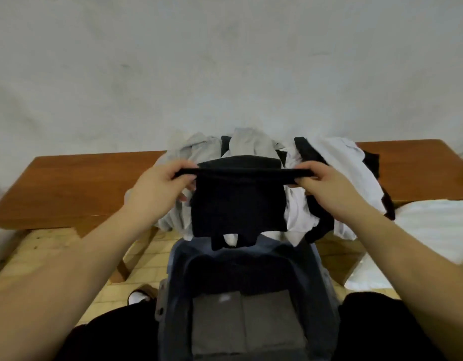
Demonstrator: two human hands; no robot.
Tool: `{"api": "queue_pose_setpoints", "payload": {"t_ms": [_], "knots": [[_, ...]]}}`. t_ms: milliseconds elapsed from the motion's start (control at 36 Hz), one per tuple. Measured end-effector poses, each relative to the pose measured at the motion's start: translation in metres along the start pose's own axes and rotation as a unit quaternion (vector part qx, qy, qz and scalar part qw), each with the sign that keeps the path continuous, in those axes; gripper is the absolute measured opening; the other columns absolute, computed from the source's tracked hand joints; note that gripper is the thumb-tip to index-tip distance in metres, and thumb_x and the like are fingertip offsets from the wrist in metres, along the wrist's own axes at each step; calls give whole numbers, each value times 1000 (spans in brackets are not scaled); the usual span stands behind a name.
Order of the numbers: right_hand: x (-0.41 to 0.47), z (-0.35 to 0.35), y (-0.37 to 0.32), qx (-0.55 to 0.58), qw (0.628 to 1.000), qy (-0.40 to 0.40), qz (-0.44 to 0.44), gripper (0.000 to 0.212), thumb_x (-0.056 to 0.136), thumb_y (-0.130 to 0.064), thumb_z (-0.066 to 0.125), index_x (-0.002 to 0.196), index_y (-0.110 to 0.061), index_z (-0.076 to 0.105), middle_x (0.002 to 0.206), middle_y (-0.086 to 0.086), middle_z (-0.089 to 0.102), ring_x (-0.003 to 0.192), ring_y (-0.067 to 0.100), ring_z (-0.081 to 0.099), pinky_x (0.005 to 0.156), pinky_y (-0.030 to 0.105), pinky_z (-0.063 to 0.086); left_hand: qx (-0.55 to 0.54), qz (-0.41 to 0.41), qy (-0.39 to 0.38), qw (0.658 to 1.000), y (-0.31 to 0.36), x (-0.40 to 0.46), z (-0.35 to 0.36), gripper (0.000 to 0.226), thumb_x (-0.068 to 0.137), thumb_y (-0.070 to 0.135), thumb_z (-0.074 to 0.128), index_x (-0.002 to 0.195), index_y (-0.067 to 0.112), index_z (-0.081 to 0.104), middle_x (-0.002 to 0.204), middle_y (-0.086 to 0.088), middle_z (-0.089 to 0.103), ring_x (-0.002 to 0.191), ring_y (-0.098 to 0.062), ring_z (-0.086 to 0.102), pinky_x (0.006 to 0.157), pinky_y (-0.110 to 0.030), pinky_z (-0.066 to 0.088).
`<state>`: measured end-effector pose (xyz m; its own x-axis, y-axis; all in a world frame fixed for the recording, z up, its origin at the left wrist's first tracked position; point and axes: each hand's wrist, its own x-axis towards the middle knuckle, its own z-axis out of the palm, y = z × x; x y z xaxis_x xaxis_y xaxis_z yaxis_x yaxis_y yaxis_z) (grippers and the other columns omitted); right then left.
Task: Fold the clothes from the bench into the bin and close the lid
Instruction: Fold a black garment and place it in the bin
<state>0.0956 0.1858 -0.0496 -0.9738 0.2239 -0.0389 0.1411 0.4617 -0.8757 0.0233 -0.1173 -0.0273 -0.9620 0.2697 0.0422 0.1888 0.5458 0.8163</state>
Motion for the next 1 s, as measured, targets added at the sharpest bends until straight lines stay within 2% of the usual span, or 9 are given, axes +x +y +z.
{"api": "queue_pose_setpoints", "payload": {"t_ms": [111,222,306,389,500,750,806,917,1000], "knots": [[-17,28,48,-14,1000,-6,5,33,89,-3,59,94,-35,67,101,-15,66,92,2,62,83,18,44,31,36,-16,999,-45,-32,30,22,93,0,60,103,17,70,105,4,61,90,18,53,78,-1,40],[-18,56,83,-53,998,-27,-13,46,85,8,57,89,-37,64,116,-13,53,112,7,54,99,20,39,72,4,-9,997,-91,-39,56,25,90,-1,64,98,22,68,116,2,48,103,5,50,85,3,32],[-18,68,92,-96,994,-44,-10,46,82,11,52,100,-31,60,122,-9,46,108,5,49,86,8,34,85,-48,5,995,-110,-39,68,29,87,-5,62,100,20,64,119,2,46,102,-17,55,80,-5,37],[-16,75,95,-92,995,-37,6,48,81,10,52,110,-28,55,117,-8,46,83,7,48,75,9,39,25,-111,30,993,-109,-37,76,27,87,1,60,108,17,59,108,-5,57,93,-20,59,75,-20,44],[-13,86,90,45,996,13,71,40,89,0,55,120,-24,50,112,-1,54,96,13,53,91,27,43,-88,-179,78,977,-99,-33,84,33,93,25,66,120,13,52,105,-1,61,98,-17,59,85,-32,46],[-4,108,76,156,968,113,164,47,91,-30,69,131,-14,50,120,-2,59,110,15,56,99,30,44,-177,-240,65,952,-91,-31,98,46,88,36,72,125,14,55,117,-3,66,106,-21,64,97,-41,52],[0,107,76,184,958,88,202,43,89,-34,70,125,-14,56,118,1,65,109,19,62,101,37,48,-235,-265,43,934,-89,-31,96,38,89,33,71,120,13,60,113,-6,71,101,-22,69,91,-41,55],[0,97,77,213,953,47,209,21,86,-32,72,95,-15,64,101,7,73,101,24,68,99,44,52,-376,-292,2,879,-77,-36,85,18,93,16,65,111,11,66,101,-7,75,73,-10,74,51,-18,51],[-5,90,75,269,935,0,230,22,83,-29,75,99,-14,69,102,3,76,105,22,68,103,44,49,-428,-289,-25,856,-70,-40,75,28,91,15,64,119,7,65,110,-10,74,88,-15,74,59,-19,55]]}}
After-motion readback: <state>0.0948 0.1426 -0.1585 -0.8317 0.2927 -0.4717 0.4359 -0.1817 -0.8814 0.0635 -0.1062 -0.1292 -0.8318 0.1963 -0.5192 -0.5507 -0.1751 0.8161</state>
